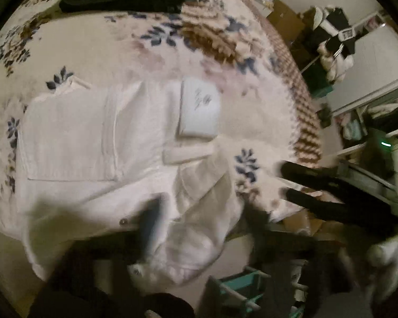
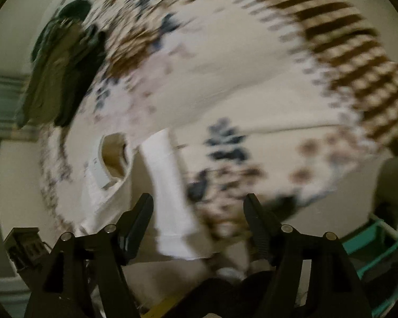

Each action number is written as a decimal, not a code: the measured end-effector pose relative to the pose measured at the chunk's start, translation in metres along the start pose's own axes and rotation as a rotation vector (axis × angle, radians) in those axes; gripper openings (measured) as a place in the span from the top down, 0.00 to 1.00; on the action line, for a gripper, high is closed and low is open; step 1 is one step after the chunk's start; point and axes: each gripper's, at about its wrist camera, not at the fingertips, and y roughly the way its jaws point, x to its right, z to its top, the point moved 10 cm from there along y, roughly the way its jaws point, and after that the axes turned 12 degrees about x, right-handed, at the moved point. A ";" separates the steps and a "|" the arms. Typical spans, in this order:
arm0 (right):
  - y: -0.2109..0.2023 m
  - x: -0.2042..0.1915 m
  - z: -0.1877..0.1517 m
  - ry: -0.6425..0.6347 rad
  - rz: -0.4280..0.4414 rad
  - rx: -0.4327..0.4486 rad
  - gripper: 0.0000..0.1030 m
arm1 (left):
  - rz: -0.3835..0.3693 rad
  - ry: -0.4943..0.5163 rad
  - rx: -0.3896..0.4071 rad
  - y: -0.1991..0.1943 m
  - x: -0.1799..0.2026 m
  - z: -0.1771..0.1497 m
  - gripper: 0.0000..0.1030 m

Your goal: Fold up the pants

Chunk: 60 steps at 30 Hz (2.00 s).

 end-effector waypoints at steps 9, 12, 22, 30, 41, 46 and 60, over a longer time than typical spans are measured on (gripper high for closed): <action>0.077 -0.068 -0.023 -0.102 0.148 -0.168 0.29 | 0.122 -0.131 0.081 -0.047 -0.075 0.025 0.08; 0.101 -0.072 -0.031 -0.146 0.126 -0.196 0.29 | 0.228 -0.192 0.094 -0.052 -0.125 0.026 0.08; 0.121 -0.086 -0.036 -0.188 0.059 -0.081 0.75 | 0.386 -0.331 0.055 -0.047 -0.213 0.005 0.08; 0.037 -0.076 0.001 -0.149 0.036 0.089 0.80 | 0.315 -0.293 0.048 -0.035 -0.182 0.018 0.08; 0.027 0.026 0.040 -0.015 -0.111 -0.038 0.50 | 0.278 -0.136 -0.103 0.042 -0.136 0.001 0.08; -0.006 0.014 0.031 0.041 -0.052 0.025 0.49 | 0.277 -0.158 -0.117 0.045 -0.138 -0.001 0.08; 0.047 0.057 -0.004 0.473 0.078 0.024 0.84 | 0.259 -0.162 -0.129 0.046 -0.138 -0.005 0.08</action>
